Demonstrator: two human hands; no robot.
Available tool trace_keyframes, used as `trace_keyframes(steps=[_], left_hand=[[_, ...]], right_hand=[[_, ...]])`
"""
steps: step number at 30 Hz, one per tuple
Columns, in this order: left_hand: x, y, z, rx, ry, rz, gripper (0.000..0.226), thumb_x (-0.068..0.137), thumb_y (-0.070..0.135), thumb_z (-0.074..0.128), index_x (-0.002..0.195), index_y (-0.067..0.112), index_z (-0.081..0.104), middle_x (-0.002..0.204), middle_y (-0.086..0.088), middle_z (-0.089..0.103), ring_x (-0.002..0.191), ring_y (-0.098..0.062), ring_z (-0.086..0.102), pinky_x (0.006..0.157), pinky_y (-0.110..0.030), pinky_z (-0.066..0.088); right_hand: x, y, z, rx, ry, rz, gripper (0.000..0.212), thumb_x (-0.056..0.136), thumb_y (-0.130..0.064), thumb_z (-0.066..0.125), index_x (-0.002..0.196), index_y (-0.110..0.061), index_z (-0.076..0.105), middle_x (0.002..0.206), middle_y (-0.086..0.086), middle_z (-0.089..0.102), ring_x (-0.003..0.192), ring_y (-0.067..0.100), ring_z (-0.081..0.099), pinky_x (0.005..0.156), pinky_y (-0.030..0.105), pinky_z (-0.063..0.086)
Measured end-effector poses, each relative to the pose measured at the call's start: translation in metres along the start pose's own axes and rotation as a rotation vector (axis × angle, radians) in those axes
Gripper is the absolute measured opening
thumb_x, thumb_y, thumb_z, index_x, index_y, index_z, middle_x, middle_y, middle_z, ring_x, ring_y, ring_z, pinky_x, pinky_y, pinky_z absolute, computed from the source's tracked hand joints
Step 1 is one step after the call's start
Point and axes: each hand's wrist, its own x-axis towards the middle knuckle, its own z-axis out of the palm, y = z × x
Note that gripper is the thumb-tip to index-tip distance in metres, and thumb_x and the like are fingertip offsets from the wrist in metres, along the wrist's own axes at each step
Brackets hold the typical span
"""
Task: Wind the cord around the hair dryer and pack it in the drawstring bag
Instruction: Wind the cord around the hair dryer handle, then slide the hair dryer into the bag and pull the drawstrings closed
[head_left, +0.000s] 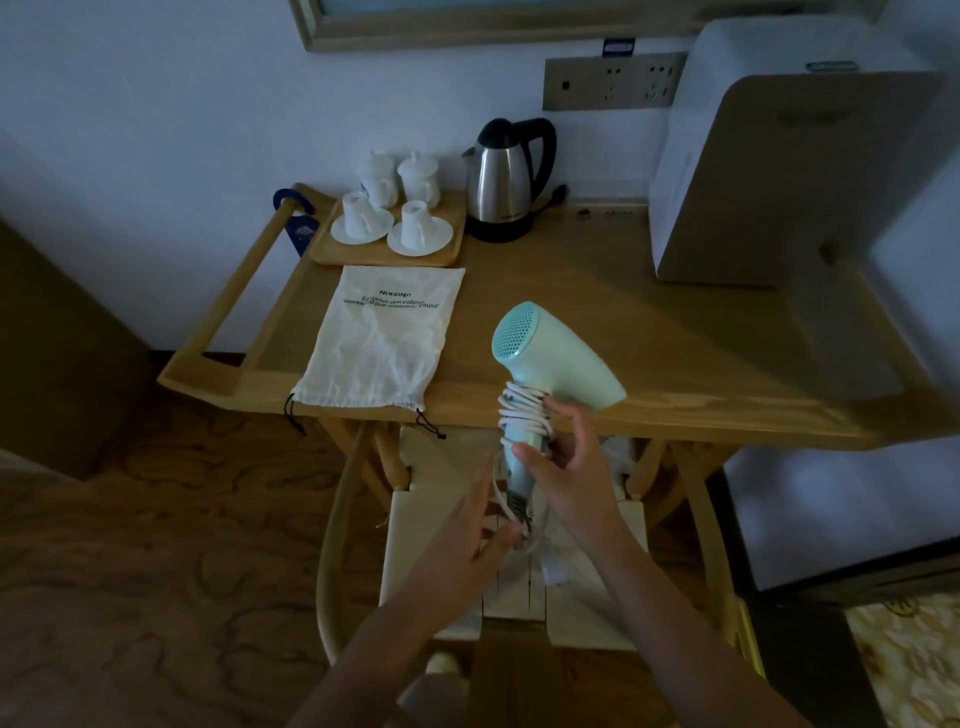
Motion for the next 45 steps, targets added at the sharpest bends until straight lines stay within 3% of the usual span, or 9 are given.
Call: trace_keyframes(steps=[5, 8, 13, 17, 20, 26, 29, 42, 45], left_hand=[[0.023, -0.027, -0.054, 0.409, 0.235, -0.063, 0.048, 0.093, 0.033, 0.049, 0.139, 0.025, 0.035, 0.135, 0.007, 0.046, 0.112, -0.004, 0.05, 0.095, -0.03, 0.045], [0.054, -0.056, -0.112, 0.631, 0.202, -0.107, 0.045, 0.094, 0.029, 0.048, 0.136, 0.015, 0.041, 0.137, -0.004, 0.044, 0.117, -0.018, 0.051, 0.098, -0.039, 0.044], [0.122, -0.101, -0.186, 0.952, 0.149, -0.165, 0.056, 0.096, 0.04, 0.038, 0.146, 0.018, 0.025, 0.155, -0.01, 0.021, 0.143, -0.026, 0.014, 0.114, -0.05, 0.02], [0.17, -0.135, -0.21, 1.106, 0.052, -0.164, 0.064, 0.091, 0.056, 0.019, 0.148, 0.03, 0.01, 0.159, -0.007, 0.008, 0.145, -0.024, 0.001, 0.115, -0.054, 0.009], [0.194, -0.165, -0.212, 1.185, -0.021, -0.158, 0.071, 0.083, 0.068, 0.009, 0.146, 0.039, -0.003, 0.16, -0.002, -0.001, 0.145, -0.023, -0.005, 0.112, -0.058, 0.0], [0.217, -0.195, -0.182, 1.258, -0.006, -0.199, 0.076, 0.076, 0.074, 0.006, 0.145, 0.042, 0.001, 0.159, -0.002, 0.001, 0.145, -0.027, 0.002, 0.106, -0.064, 0.011], [0.224, -0.189, -0.15, 1.258, 0.024, -0.188, 0.076, 0.077, 0.072, 0.004, 0.145, 0.041, 0.0, 0.159, -0.004, 0.003, 0.145, -0.028, 0.003, 0.105, -0.064, 0.012], [0.274, -0.129, 0.006, 1.23, -0.032, -0.16, 0.079, 0.077, 0.064, -0.011, 0.146, 0.028, -0.005, 0.158, -0.009, -0.015, 0.143, -0.029, -0.015, 0.104, -0.067, 0.003], [0.275, -0.113, 0.016, 1.047, 0.037, -0.07, 0.067, 0.086, 0.055, -0.004, 0.148, 0.028, -0.005, 0.158, -0.006, -0.012, 0.143, -0.022, -0.015, 0.109, -0.065, 0.002]], right_hand=[[0.022, 0.002, 0.003, -0.088, -0.001, -0.013, 0.046, 0.078, -0.023, 0.071, 0.101, -0.054, 0.046, 0.106, -0.011, 0.063, 0.093, 0.004, 0.066, 0.071, 0.018, 0.054], [0.036, 0.007, 0.007, -0.229, 0.004, -0.014, 0.047, 0.079, -0.024, 0.07, 0.104, -0.052, 0.042, 0.105, -0.022, 0.057, 0.096, -0.005, 0.061, 0.075, 0.015, 0.053], [0.056, 0.025, 0.023, -0.476, 0.075, -0.003, 0.046, 0.08, -0.032, 0.067, 0.119, -0.036, 0.042, 0.093, -0.031, 0.048, 0.085, -0.021, 0.053, 0.062, 0.001, 0.045], [0.075, 0.041, 0.033, -0.556, 0.094, 0.01, 0.056, 0.08, -0.032, 0.066, 0.106, -0.065, 0.03, 0.088, -0.032, 0.052, 0.081, -0.013, 0.057, 0.061, 0.007, 0.049], [0.089, 0.055, 0.033, -0.644, 0.115, -0.009, 0.063, 0.079, -0.029, 0.067, 0.107, -0.069, 0.027, 0.089, -0.03, 0.054, 0.08, -0.007, 0.058, 0.061, 0.007, 0.047], [0.107, 0.084, 0.019, -0.803, 0.153, -0.05, 0.053, 0.081, -0.02, 0.067, 0.129, -0.03, 0.047, 0.104, -0.01, 0.063, 0.089, 0.002, 0.057, 0.072, 0.002, 0.036], [0.113, 0.093, 0.009, -0.802, 0.146, -0.061, 0.049, 0.086, -0.018, 0.062, 0.132, -0.026, 0.045, 0.115, -0.002, 0.062, 0.102, 0.007, 0.056, 0.083, 0.01, 0.043], [0.1, 0.097, -0.065, -0.848, 0.165, -0.034, 0.047, 0.086, -0.021, 0.062, 0.131, -0.023, 0.049, 0.117, 0.01, 0.058, 0.105, 0.021, 0.055, 0.083, 0.032, 0.051], [0.095, 0.098, -0.082, -0.843, 0.165, -0.032, 0.043, 0.089, -0.031, 0.055, 0.13, -0.02, 0.05, 0.117, 0.008, 0.06, 0.105, 0.018, 0.056, 0.085, 0.03, 0.05]])
